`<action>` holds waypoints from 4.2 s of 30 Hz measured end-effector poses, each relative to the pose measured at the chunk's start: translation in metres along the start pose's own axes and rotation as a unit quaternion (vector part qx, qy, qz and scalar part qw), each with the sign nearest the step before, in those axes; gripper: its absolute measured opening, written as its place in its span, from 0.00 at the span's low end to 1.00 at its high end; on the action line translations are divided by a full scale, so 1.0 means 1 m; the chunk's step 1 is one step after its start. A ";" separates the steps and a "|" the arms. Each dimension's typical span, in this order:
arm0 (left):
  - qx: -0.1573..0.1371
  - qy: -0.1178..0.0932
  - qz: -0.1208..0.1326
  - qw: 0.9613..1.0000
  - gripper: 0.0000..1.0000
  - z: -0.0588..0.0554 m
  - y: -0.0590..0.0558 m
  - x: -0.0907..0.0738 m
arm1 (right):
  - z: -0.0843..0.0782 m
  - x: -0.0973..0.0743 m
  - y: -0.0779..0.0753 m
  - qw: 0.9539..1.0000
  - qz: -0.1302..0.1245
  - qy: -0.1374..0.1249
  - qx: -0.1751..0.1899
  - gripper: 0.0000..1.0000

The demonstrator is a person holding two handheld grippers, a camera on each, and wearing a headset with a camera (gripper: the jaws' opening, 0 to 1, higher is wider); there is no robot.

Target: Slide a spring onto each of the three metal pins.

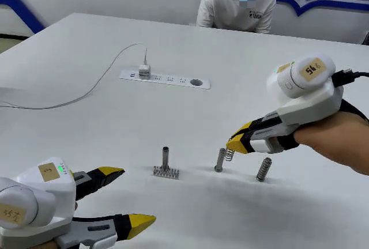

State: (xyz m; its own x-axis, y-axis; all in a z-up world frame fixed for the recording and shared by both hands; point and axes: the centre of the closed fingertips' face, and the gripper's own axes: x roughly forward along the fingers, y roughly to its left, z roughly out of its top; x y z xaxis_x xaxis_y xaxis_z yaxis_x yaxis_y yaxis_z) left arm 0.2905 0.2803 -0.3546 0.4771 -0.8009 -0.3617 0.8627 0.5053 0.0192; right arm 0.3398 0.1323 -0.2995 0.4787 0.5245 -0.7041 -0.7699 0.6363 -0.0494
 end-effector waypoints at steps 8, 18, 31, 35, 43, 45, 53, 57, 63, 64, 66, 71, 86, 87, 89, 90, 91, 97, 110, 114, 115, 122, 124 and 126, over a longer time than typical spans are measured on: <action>0.000 0.000 0.001 1.000 0.65 0.000 0.001 0.000 | 0.005 -0.001 -0.002 1.000 -0.003 -0.003 -0.002 0.12; 0.001 0.001 0.000 1.000 0.65 0.000 0.000 0.000 | 0.010 0.000 -0.007 1.000 -0.007 -0.005 -0.003 0.12; -0.001 0.002 0.000 1.000 0.65 0.000 0.000 -0.001 | 0.013 0.005 -0.012 1.000 -0.008 -0.003 -0.005 0.12; -0.001 0.003 0.000 1.000 0.65 -0.001 0.000 -0.001 | 0.012 0.006 -0.013 1.000 -0.007 -0.001 -0.004 0.12; -0.002 0.004 0.000 1.000 0.65 -0.002 -0.001 0.000 | 0.010 0.011 -0.014 1.000 -0.005 0.002 -0.002 0.12; -0.002 0.004 0.000 1.000 0.65 -0.002 0.000 0.000 | 0.010 0.012 -0.015 1.000 -0.004 0.004 -0.002 0.12; -0.004 0.006 0.000 1.000 0.65 -0.004 0.000 -0.001 | 0.007 0.015 -0.015 1.000 -0.003 0.007 0.001 0.12; -0.004 0.005 0.001 1.000 0.65 -0.004 0.000 -0.001 | 0.006 0.016 -0.016 1.000 -0.003 0.008 0.003 0.12; -0.004 0.005 0.002 1.000 0.65 -0.005 0.001 -0.001 | 0.005 0.020 -0.017 1.000 -0.001 0.010 0.009 0.12; -0.004 0.005 0.001 1.000 0.65 -0.005 0.001 -0.001 | 0.005 0.021 -0.017 1.000 0.000 0.010 0.010 0.12; -0.005 0.005 0.001 1.000 0.65 -0.005 0.001 -0.001 | 0.004 0.022 -0.016 1.000 0.000 0.011 0.011 0.12; -0.005 0.006 0.001 1.000 0.65 -0.006 0.001 0.000 | 0.003 0.024 -0.017 1.000 0.001 0.012 0.015 0.12; -0.006 0.007 0.002 1.000 0.65 -0.006 0.001 -0.001 | -0.008 0.032 -0.016 0.999 0.004 0.021 0.024 0.12; -0.006 0.007 0.002 1.000 0.65 -0.006 0.001 -0.001 | -0.008 0.033 -0.017 0.999 0.004 0.021 0.025 0.12; -0.006 0.008 0.002 1.000 0.65 -0.006 0.001 -0.001 | -0.009 0.034 -0.017 0.999 0.004 0.022 0.027 0.12; -0.006 0.008 0.002 1.000 0.65 -0.006 0.000 -0.001 | -0.010 0.035 -0.017 0.999 0.004 0.022 0.027 0.12; -0.006 0.008 0.002 1.000 0.65 -0.006 0.000 -0.001 | -0.011 0.035 -0.017 0.999 0.004 0.023 0.028 0.12; -0.006 0.009 0.001 1.000 0.64 -0.007 0.000 -0.001 | -0.014 0.037 -0.015 0.999 0.005 0.026 0.030 0.12; -0.006 0.009 0.000 1.000 0.64 -0.006 -0.001 -0.001 | -0.020 0.042 -0.015 0.999 0.007 0.032 0.033 0.12; -0.006 0.009 0.000 1.000 0.64 -0.006 -0.001 -0.001 | -0.021 0.044 -0.016 0.999 0.007 0.033 0.034 0.12; -0.006 0.009 0.000 1.000 0.64 -0.006 -0.001 -0.001 | -0.021 0.044 -0.015 0.999 0.007 0.033 0.035 0.12; -0.006 0.010 0.000 1.000 0.64 -0.006 -0.001 -0.001 | -0.023 0.047 -0.014 0.999 0.010 0.037 0.035 0.12; -0.006 0.010 0.000 1.000 0.64 -0.007 -0.001 -0.001 | -0.025 0.048 -0.014 0.999 0.010 0.038 0.036 0.12; -0.007 0.010 0.001 1.000 0.64 -0.007 -0.001 -0.001 | -0.026 0.049 -0.013 0.999 0.010 0.039 0.036 0.12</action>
State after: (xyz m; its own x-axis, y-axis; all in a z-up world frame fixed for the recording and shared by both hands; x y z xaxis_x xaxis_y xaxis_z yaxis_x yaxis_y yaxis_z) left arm 0.2883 0.2829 -0.3604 0.4746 -0.7942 -0.3795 0.8596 0.5109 0.0058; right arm 0.3624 0.1344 -0.3518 0.4267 0.4937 -0.7578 -0.7449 0.6670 0.0150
